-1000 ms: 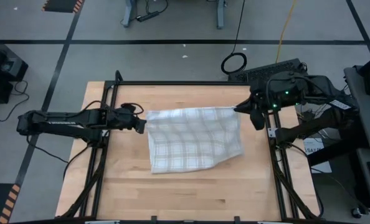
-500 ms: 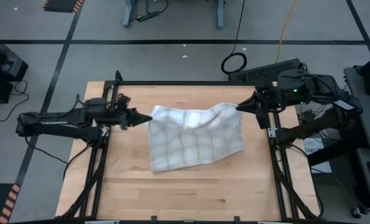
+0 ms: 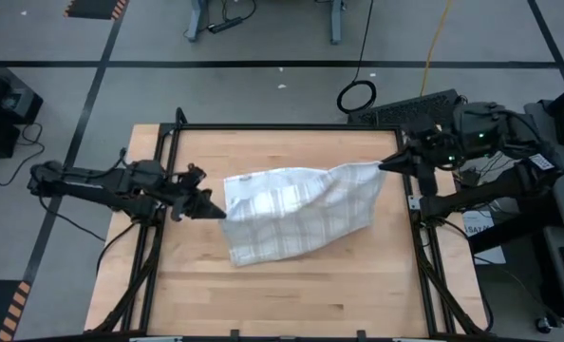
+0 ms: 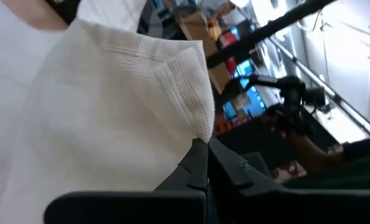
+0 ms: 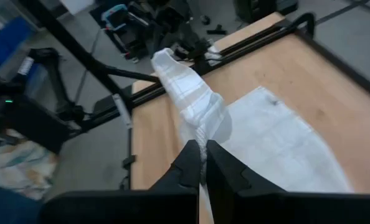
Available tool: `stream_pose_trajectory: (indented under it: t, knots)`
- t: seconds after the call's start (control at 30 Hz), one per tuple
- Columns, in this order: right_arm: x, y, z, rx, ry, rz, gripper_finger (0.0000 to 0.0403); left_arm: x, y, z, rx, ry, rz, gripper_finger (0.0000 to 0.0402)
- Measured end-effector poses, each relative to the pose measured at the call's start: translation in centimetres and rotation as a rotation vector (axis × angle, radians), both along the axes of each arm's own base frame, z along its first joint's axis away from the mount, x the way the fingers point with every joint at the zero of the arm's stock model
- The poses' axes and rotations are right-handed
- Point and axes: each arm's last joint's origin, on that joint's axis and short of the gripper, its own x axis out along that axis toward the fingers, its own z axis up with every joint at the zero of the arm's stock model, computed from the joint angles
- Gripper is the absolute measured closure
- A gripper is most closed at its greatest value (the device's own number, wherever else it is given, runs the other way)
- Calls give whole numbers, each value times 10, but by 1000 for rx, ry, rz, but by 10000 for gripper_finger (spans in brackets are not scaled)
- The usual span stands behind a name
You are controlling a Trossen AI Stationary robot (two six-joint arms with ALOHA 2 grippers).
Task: Roll towel
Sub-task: Roll the towel
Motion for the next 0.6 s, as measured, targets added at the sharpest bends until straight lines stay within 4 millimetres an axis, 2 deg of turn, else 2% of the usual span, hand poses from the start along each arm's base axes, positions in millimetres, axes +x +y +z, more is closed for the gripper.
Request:
stream_pose_trajectory:
  t: [0.3, 0.6]
  knots:
    - [-10, 6, -2, 195, 52, 125, 401, -3, -16, 12, -90, -86, -88, 398]
    - [-17, 6, -17, 210, 232, 121, 401, 5, -26, -20, 54, 166, -75, 398]
